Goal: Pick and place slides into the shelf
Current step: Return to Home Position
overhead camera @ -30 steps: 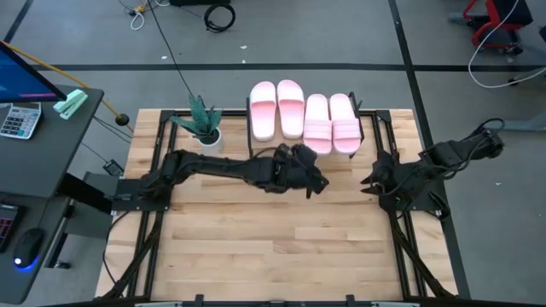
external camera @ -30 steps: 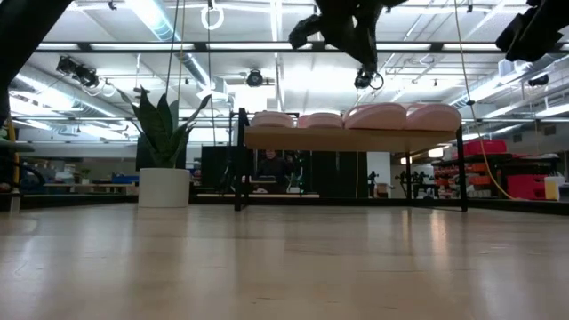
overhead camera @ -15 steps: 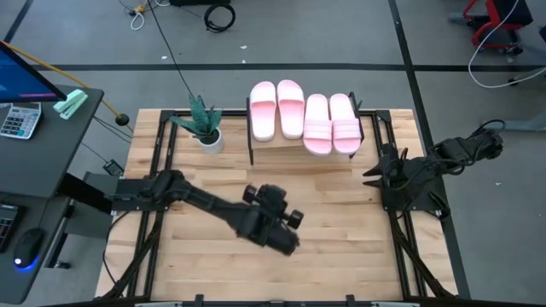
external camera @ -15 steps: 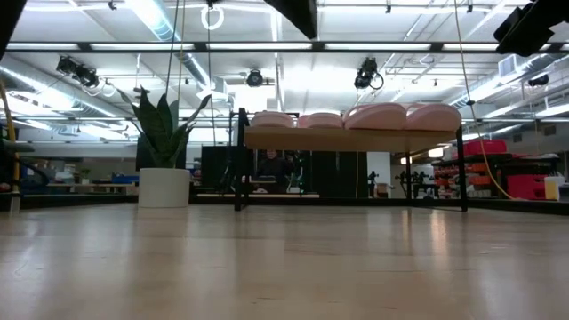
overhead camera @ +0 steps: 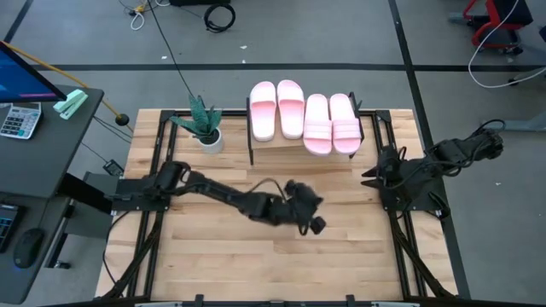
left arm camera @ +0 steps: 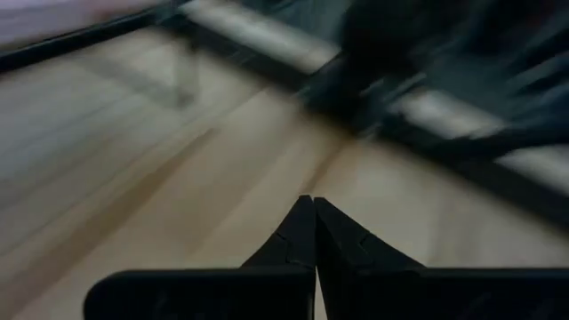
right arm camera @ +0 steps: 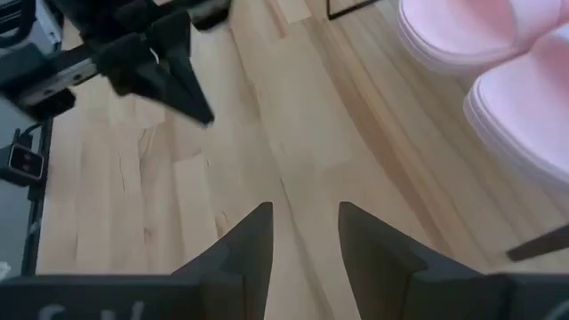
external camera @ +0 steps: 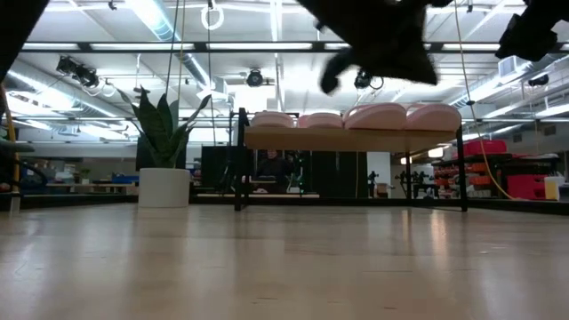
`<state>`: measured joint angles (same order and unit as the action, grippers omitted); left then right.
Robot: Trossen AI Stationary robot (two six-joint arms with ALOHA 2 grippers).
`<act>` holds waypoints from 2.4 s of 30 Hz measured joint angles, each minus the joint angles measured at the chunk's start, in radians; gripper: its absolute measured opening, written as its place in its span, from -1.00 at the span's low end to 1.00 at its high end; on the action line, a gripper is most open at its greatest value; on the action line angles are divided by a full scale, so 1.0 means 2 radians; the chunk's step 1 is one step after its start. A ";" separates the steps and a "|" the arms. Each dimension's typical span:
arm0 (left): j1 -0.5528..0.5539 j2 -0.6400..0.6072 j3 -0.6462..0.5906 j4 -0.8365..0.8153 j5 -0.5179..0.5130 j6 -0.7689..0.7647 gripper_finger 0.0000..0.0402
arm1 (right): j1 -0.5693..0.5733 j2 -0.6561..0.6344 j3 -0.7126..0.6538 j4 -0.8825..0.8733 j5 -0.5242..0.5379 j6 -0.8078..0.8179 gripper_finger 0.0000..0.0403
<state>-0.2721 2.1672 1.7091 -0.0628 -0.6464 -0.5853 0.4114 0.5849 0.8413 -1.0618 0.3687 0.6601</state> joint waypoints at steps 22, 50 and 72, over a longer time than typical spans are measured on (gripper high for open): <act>0.134 -0.069 -0.431 0.817 0.182 -0.015 -1.00 | -0.005 0.066 0.000 0.007 0.003 0.098 -0.33; 0.188 -0.490 -0.829 0.817 0.172 0.089 -1.00 | -0.005 0.084 0.000 0.015 -0.002 0.143 -0.33; 0.171 -0.575 -0.851 0.811 0.232 0.122 -1.00 | -0.005 0.085 0.000 0.038 -0.001 0.181 -0.33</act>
<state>0.0699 1.0175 0.0078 1.5594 -0.1821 -0.3408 0.4011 0.7540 0.8413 -0.9852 0.3671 1.0218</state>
